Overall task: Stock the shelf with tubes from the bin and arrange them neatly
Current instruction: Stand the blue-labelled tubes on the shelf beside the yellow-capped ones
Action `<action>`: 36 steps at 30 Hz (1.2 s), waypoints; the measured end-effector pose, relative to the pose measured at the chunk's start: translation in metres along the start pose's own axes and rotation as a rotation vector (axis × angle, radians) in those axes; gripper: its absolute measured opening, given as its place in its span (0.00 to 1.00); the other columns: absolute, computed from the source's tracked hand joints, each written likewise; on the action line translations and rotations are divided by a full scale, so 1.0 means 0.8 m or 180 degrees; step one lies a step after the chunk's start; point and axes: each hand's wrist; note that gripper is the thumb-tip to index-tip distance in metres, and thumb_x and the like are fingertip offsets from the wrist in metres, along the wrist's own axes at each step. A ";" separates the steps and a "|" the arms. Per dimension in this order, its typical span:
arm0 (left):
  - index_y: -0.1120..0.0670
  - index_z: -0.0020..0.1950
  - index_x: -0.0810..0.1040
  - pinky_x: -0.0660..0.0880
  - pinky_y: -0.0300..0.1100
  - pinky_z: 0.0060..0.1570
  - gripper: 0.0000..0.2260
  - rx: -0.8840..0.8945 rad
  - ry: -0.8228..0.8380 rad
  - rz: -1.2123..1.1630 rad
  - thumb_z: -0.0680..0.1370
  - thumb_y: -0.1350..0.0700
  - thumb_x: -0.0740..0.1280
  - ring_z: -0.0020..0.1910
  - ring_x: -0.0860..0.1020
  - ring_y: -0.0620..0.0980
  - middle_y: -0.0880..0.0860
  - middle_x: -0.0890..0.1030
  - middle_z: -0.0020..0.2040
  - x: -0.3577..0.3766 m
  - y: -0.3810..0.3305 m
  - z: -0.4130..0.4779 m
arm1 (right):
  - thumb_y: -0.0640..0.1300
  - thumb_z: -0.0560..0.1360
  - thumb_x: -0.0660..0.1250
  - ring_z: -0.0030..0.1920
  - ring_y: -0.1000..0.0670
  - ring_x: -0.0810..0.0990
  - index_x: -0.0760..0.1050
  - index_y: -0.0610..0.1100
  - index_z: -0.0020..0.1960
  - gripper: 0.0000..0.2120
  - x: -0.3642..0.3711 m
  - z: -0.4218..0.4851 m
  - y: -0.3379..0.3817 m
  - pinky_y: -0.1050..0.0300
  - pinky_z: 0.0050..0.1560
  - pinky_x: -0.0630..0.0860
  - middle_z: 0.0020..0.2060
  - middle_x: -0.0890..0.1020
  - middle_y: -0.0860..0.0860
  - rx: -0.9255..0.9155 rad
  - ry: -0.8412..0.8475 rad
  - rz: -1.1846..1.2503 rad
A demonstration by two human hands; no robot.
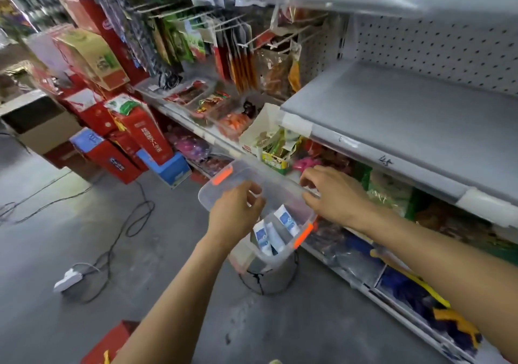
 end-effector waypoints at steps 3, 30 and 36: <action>0.45 0.56 0.75 0.76 0.45 0.43 0.10 -0.0236 0.0351 0.0476 0.78 0.45 0.60 0.48 0.80 0.51 0.45 0.82 0.49 0.031 0.048 0.032 | 0.47 0.75 0.63 0.53 0.47 0.75 0.73 0.48 0.53 0.08 0.043 0.042 -0.002 0.53 0.46 0.72 0.52 0.77 0.50 0.0101 0.0254 0.0059; 0.59 0.78 0.48 0.64 0.53 0.70 0.38 -0.3709 0.1283 -0.0912 0.77 0.49 0.66 0.73 0.63 0.61 0.61 0.58 0.75 0.368 0.313 0.247 | 0.46 0.75 0.65 0.56 0.40 0.77 0.70 0.44 0.56 0.12 0.502 0.232 -0.096 0.54 0.47 0.70 0.58 0.77 0.43 0.1512 0.2484 0.0703; 0.59 0.77 0.50 0.61 0.53 0.70 0.35 -0.3759 0.1523 -0.0443 0.77 0.51 0.66 0.73 0.62 0.61 0.61 0.60 0.75 0.417 0.328 0.251 | 0.48 0.74 0.68 0.54 0.40 0.79 0.68 0.43 0.57 0.16 0.556 0.232 -0.085 0.50 0.51 0.75 0.56 0.79 0.44 0.1779 0.2253 0.0888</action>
Point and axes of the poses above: each hand's wrist, its own z-axis towards the middle knuckle, its own x-axis out of the palm, y = z × x
